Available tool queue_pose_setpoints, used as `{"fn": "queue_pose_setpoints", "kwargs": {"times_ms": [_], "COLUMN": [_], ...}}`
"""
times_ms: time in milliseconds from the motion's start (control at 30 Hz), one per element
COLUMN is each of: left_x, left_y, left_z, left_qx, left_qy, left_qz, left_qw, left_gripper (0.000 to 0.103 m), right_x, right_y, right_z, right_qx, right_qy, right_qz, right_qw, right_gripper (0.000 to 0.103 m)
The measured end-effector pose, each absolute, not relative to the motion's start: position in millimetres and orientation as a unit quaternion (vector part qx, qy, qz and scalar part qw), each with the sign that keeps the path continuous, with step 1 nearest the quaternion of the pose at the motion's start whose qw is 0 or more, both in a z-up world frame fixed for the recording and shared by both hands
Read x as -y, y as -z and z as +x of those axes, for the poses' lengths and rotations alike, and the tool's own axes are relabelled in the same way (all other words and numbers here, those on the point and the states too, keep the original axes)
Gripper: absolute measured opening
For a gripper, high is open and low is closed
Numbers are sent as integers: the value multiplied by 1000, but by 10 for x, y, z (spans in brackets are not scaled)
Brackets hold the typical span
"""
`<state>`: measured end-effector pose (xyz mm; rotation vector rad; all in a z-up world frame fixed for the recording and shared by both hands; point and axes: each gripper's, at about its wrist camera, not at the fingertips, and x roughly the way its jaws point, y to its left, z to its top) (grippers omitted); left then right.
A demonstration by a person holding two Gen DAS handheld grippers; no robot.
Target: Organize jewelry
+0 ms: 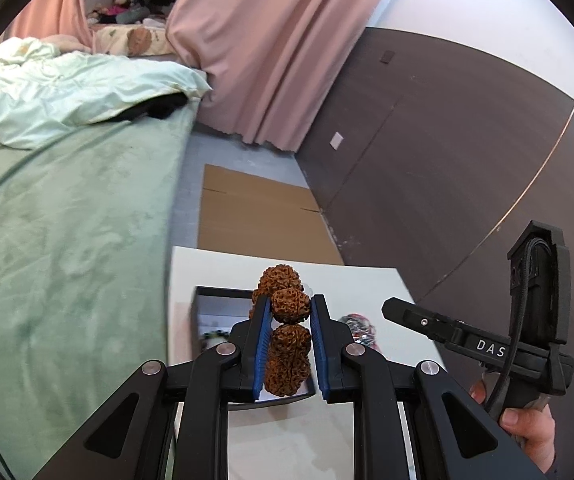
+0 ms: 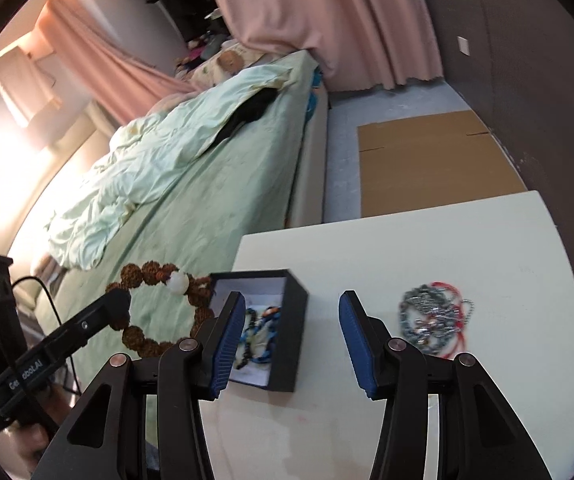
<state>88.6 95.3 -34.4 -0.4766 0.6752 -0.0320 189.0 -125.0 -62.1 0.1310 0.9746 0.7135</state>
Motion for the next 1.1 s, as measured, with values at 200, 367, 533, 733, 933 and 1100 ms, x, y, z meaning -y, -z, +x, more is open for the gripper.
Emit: {"fn": "queue_pose_setpoints", "kwargs": {"times_ms": [200,367,533,733,933,1100], "left_x": [-907,-863,-796,-773,-640,-416], "left_y": [441,415,419,367,341,409], "left_z": [1036,979,929,800,709,728], "left_qx": [-343,-343,-349,-343,-342,-358], "left_qy": [-1,1,3,-2,16,32], "left_qz": [-229,-218,-208,-199,-189,-164], "left_qw": [911,914,913,918,920,919], "left_gripper": [66,67,67,67,66,66], "right_x": [1359,1412,1492,1690,1951,2165], "right_y": [587,538,526,545,578,614], "right_z": [1899,1854,1798,1773,1771,1773], "right_qx": [-453,-450,-454,-461,-469,-478], "right_qy": [-338,-343,-343,-330,-312,-299], "right_qz": [69,65,60,64,81,85], "right_qw": [822,822,820,821,822,822], "right_gripper": [49,49,49,49,49,49]}}
